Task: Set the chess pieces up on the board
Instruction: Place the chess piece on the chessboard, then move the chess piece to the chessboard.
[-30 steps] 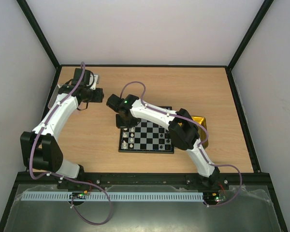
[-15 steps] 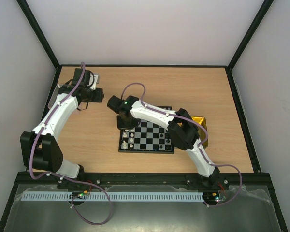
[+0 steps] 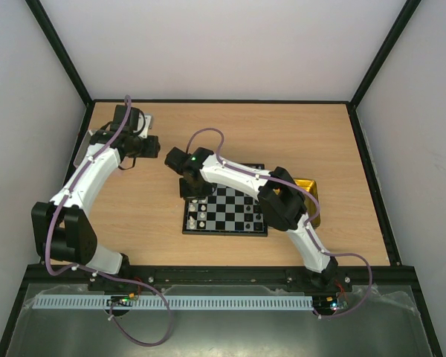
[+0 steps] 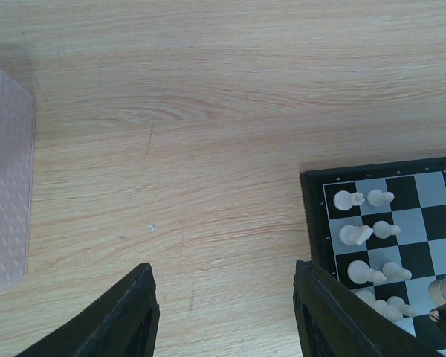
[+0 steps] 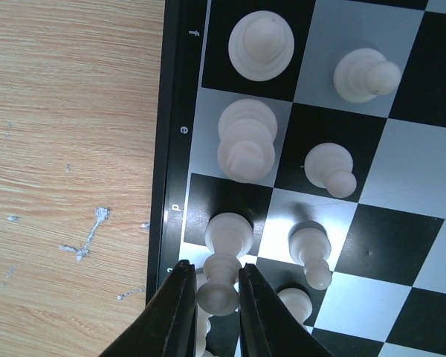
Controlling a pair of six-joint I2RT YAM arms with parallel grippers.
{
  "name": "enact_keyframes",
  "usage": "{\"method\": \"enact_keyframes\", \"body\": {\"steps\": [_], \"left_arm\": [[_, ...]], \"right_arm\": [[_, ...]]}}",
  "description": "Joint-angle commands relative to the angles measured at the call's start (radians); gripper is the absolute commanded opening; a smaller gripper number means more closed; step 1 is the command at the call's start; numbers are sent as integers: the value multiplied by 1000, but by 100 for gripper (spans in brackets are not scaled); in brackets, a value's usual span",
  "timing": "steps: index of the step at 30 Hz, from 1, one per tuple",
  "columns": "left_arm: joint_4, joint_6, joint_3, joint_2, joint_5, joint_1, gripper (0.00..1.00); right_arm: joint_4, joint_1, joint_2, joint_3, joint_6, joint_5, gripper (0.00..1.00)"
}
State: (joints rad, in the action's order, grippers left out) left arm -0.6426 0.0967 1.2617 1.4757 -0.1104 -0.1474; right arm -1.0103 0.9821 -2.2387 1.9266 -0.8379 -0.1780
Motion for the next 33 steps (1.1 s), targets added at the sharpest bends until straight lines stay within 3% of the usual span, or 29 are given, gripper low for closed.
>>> {"method": "enact_keyframes", "body": {"steps": [1,19,25,33], "left_arm": [[-23,-2,-2,12,-11,-4,52],[-22,-3,-1,17,-6,-4,52],[-21,-4,-2,17,-1,-4,52],[-21,-3,-1,27,8,-4,52]], "right_arm": [[-1,7,19,-11,-3,8,15],[-70,5,77,60,6,108,20],[-74,20,161,-11,2,135,21],[-39,138,239,-147,-38,105,21]]}}
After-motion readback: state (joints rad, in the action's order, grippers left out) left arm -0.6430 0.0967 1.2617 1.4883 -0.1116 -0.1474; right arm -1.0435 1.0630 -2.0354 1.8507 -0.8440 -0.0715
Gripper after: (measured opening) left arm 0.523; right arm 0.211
